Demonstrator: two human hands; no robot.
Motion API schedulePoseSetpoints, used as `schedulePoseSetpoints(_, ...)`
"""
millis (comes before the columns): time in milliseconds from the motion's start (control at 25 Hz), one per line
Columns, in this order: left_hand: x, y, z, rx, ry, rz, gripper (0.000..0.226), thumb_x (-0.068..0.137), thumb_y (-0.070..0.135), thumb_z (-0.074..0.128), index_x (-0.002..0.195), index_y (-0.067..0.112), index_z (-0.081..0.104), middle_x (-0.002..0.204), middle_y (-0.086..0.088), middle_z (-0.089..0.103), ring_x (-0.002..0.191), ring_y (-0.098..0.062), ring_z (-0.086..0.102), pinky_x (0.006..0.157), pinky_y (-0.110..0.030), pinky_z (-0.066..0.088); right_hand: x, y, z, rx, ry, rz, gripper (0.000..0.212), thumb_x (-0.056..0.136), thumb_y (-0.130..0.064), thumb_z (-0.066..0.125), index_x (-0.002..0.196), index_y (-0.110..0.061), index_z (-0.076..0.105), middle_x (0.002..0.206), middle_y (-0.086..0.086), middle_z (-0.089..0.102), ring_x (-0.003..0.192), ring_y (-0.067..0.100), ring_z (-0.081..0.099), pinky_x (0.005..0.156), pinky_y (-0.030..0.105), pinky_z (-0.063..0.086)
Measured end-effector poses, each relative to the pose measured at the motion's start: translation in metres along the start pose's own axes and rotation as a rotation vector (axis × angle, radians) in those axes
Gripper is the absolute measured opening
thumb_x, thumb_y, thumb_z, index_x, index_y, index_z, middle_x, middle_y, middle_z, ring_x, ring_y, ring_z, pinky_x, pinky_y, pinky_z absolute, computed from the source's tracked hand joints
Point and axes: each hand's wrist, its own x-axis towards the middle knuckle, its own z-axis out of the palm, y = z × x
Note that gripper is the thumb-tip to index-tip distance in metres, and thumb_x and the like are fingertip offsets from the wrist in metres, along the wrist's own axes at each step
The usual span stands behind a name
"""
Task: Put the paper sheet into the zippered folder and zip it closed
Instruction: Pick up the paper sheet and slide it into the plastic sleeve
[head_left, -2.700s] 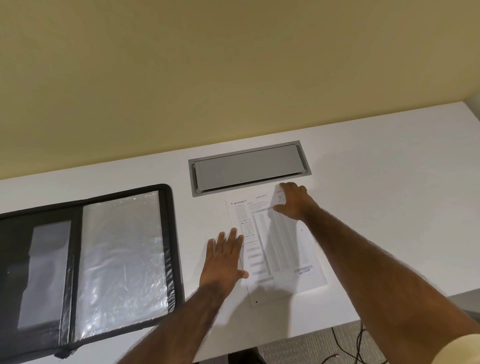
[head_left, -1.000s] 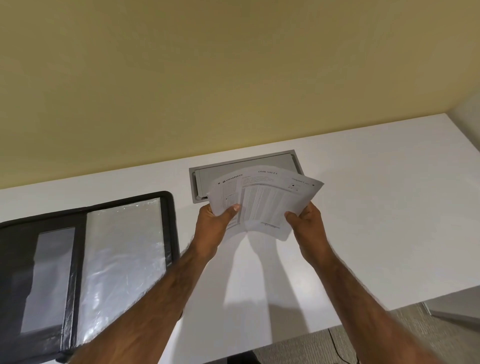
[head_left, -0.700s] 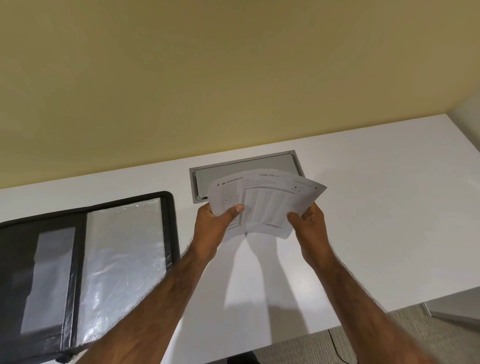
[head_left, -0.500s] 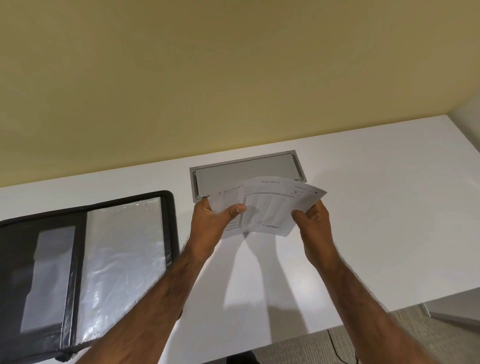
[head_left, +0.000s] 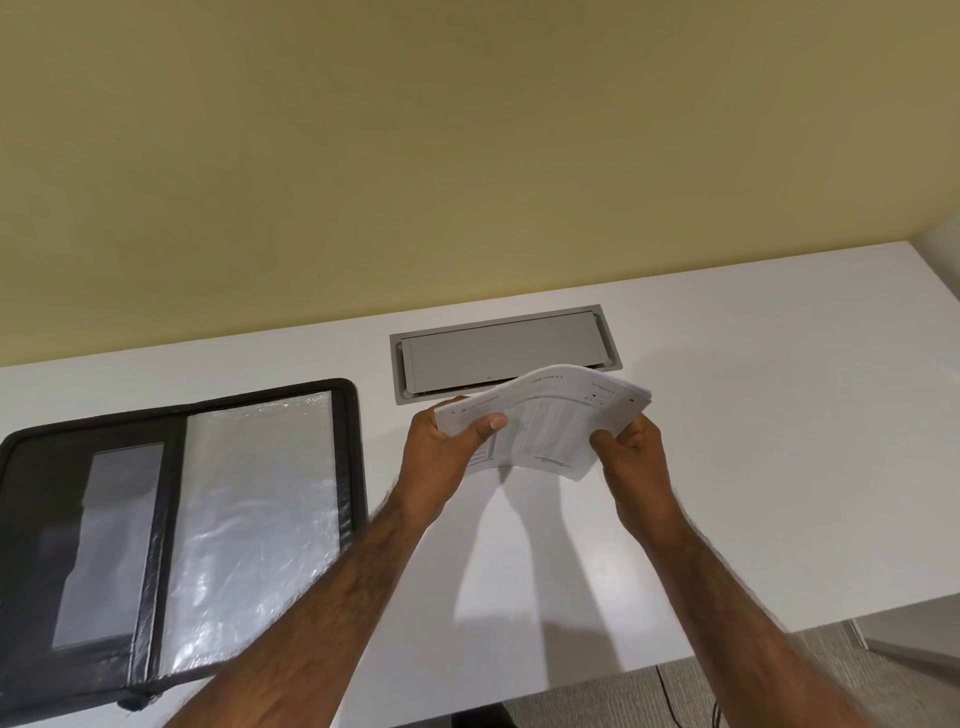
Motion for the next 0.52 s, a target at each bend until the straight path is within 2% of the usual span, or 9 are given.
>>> schedulePoseSetpoints(80, 0.001, -0.001, -0.001, -0.008, 0.016, -0.016, 0.023, 0.073, 0.039, 0.084, 0.092, 0.050, 0.076, 0.096, 0.014, 0.078, 0.090, -0.007, 0.074, 0.082, -0.028, 0.059, 0.002, 0.001, 0.000, -0.010, 0.025, -0.003, 0.044, 0.079, 0.002, 0.047, 0.091, -0.032, 0.072, 0.085, -0.012, 0.072, 0.079, 0.004, 0.064, 0.069, 0.021, 0.052)
schedulePoseSetpoints(200, 0.002, -0.002, -0.004, -0.010, -0.012, -0.008, 0.031, 0.064, 0.049, 0.084, 0.094, 0.046, 0.077, 0.100, 0.011, 0.079, 0.094, -0.010, 0.075, 0.088, -0.034, 0.059, 0.003, 0.000, -0.003, -0.016, 0.036, -0.005, 0.039, 0.075, -0.004, 0.047, 0.088, -0.031, 0.073, 0.083, -0.012, 0.072, 0.078, 0.004, 0.064, 0.069, 0.019, 0.052)
schedulePoseSetpoints(320, -0.001, -0.007, -0.004, -0.029, -0.053, -0.028, 0.030, 0.064, 0.045, 0.085, 0.094, 0.042, 0.079, 0.102, 0.005, 0.079, 0.099, -0.016, 0.075, 0.095, -0.043, 0.057, 0.001, 0.002, -0.004, -0.027, 0.029, 0.024, 0.042, 0.076, -0.001, 0.047, 0.088, -0.031, 0.073, 0.084, -0.010, 0.072, 0.079, 0.005, 0.065, 0.072, 0.024, 0.052)
schedulePoseSetpoints(440, 0.000, -0.010, -0.002, -0.031, -0.031, -0.056, 0.033, 0.062, 0.046, 0.085, 0.094, 0.042, 0.079, 0.102, 0.005, 0.079, 0.099, -0.016, 0.075, 0.097, -0.044, 0.056, 0.001, 0.004, -0.004, -0.026, 0.042, 0.043, 0.048, 0.082, 0.008, 0.045, 0.087, -0.031, 0.072, 0.086, -0.009, 0.072, 0.080, 0.006, 0.064, 0.073, 0.026, 0.051)
schedulePoseSetpoints(520, 0.002, -0.012, -0.002, -0.039, -0.011, -0.070, 0.037, 0.061, 0.047, 0.086, 0.095, 0.036, 0.079, 0.102, 0.005, 0.079, 0.099, -0.015, 0.075, 0.096, -0.043, 0.056, 0.001, 0.003, -0.003, -0.014, 0.054, 0.044, 0.042, 0.079, 0.003, 0.046, 0.087, -0.029, 0.072, 0.085, -0.008, 0.073, 0.078, 0.006, 0.065, 0.070, 0.022, 0.052)
